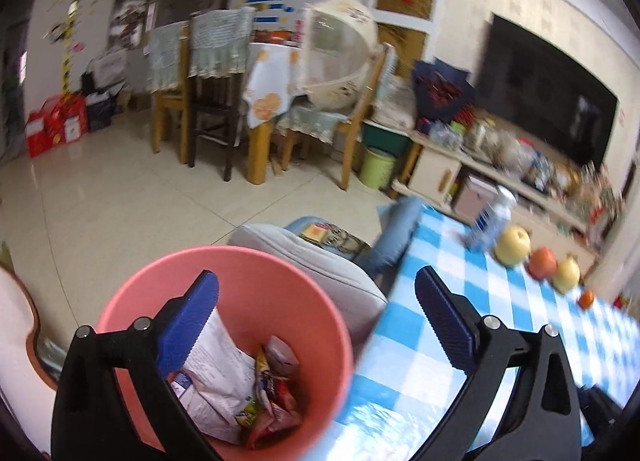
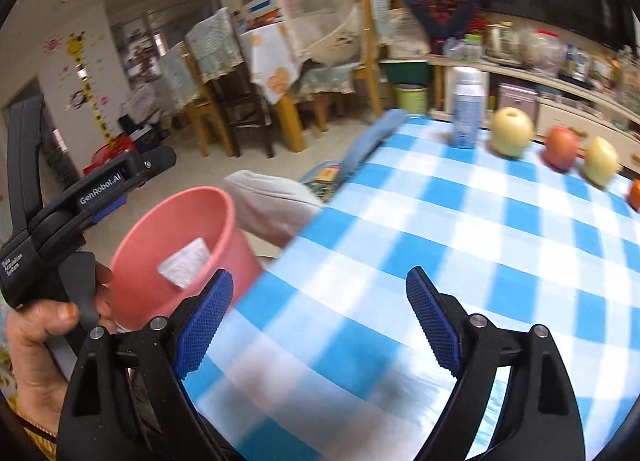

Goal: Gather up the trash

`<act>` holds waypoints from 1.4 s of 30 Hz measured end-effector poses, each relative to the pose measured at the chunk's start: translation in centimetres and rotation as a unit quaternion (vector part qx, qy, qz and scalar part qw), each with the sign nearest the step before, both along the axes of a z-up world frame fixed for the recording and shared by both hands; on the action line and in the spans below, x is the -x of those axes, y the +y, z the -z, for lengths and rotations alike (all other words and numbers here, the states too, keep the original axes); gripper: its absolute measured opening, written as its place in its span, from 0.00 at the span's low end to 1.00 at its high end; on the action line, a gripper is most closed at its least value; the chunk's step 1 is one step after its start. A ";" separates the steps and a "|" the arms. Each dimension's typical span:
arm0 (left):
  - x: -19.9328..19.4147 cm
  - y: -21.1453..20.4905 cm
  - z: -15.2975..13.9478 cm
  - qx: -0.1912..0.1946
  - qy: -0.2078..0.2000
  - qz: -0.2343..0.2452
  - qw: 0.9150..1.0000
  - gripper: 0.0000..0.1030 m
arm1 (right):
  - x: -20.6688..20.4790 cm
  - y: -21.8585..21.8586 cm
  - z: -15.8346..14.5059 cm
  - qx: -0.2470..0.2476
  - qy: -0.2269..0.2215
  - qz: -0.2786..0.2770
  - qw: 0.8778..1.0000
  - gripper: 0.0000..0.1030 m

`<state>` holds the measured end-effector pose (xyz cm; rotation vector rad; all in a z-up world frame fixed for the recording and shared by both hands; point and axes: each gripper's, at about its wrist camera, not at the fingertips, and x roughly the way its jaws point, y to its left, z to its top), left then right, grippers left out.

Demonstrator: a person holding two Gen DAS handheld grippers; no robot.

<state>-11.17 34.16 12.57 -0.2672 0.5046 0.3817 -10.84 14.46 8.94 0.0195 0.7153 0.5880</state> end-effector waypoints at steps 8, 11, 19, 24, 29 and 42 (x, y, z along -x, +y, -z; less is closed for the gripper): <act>-0.3 -8.9 -0.5 -0.057 0.000 0.078 0.995 0.96 | 2.5 -8.8 -0.5 0.014 -0.017 0.085 0.996 0.87; 0.1 -12.6 -0.4 -0.068 0.006 0.120 0.990 0.96 | 3.6 -12.2 -1.0 0.014 -0.030 0.121 0.992 0.87; 2.8 -20.0 -0.5 -0.077 0.011 0.192 0.978 0.96 | 7.3 -18.9 -2.6 0.040 -0.085 0.193 0.977 0.87; 5.4 -23.1 -1.5 -0.106 -0.016 0.188 0.976 0.96 | 10.0 -22.3 -3.6 0.043 -0.117 0.228 0.966 0.87; 7.9 -25.9 -3.0 -0.124 -0.038 0.208 0.970 0.96 | 12.4 -25.1 -4.4 0.042 -0.143 0.263 0.953 0.90; 12.0 -29.8 -6.4 -0.156 -0.065 0.235 0.957 0.96 | 16.7 -28.5 -6.8 0.035 -0.178 0.306 0.935 0.90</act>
